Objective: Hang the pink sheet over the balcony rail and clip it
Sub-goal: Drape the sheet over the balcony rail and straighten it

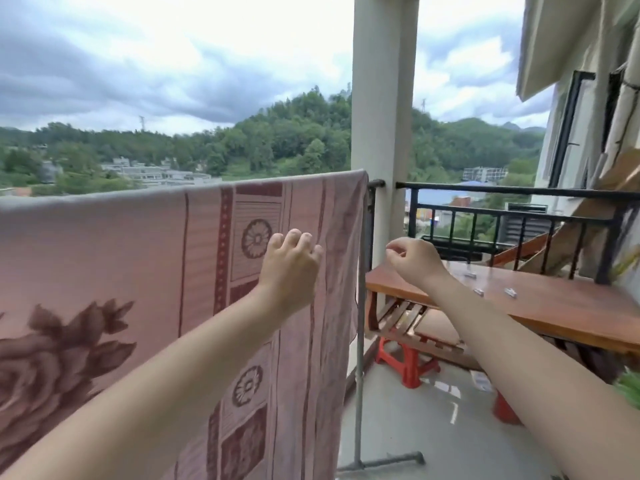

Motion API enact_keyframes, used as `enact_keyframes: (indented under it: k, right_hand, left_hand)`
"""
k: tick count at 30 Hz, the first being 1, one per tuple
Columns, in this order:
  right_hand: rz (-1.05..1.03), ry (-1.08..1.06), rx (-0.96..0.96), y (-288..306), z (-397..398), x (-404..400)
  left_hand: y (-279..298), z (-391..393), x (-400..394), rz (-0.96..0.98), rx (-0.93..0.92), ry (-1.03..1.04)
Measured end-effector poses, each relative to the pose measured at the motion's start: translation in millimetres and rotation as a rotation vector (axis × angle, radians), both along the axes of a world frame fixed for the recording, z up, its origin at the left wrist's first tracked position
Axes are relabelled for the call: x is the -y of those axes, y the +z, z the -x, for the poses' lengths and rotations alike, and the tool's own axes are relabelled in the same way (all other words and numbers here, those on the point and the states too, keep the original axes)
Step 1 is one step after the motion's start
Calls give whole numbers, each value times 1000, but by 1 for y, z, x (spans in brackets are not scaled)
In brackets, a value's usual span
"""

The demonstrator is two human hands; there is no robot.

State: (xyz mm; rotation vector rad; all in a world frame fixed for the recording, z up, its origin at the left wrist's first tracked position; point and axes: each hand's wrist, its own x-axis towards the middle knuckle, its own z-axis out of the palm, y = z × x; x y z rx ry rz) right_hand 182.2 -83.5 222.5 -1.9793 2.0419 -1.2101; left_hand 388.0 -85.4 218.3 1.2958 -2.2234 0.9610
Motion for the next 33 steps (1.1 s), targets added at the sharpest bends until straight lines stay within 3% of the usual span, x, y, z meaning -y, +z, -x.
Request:
enact_keyframes:
  k: [6, 11, 15, 19, 20, 23, 27, 30, 33]
  right_hand:
    - [37, 90, -2, 22, 65, 150]
    - [-5, 142, 112, 28, 89, 276]
    - [-106, 147, 323, 33, 91, 368]
    - [-192, 373, 734, 34, 96, 427]
    - [-166, 398, 720, 33, 103, 434]
    - [99, 364, 375, 50, 127, 445]
    - [421, 339, 114, 126, 143, 461]
    - [411, 399, 2, 166, 139, 507]
    - [274, 488, -18, 182, 127, 560]
  left_hand:
    - [32, 78, 123, 43, -12, 127]
    - [52, 115, 216, 179, 32, 222]
    - [71, 139, 276, 271, 76, 292]
    - [93, 165, 323, 86, 83, 332]
    - [98, 171, 330, 65, 64, 340]
    - [110, 187, 350, 12, 12, 349]
    - [144, 203, 378, -69, -120, 440]
    - [166, 198, 414, -84, -257, 560]
    - [176, 191, 440, -68, -356, 687]
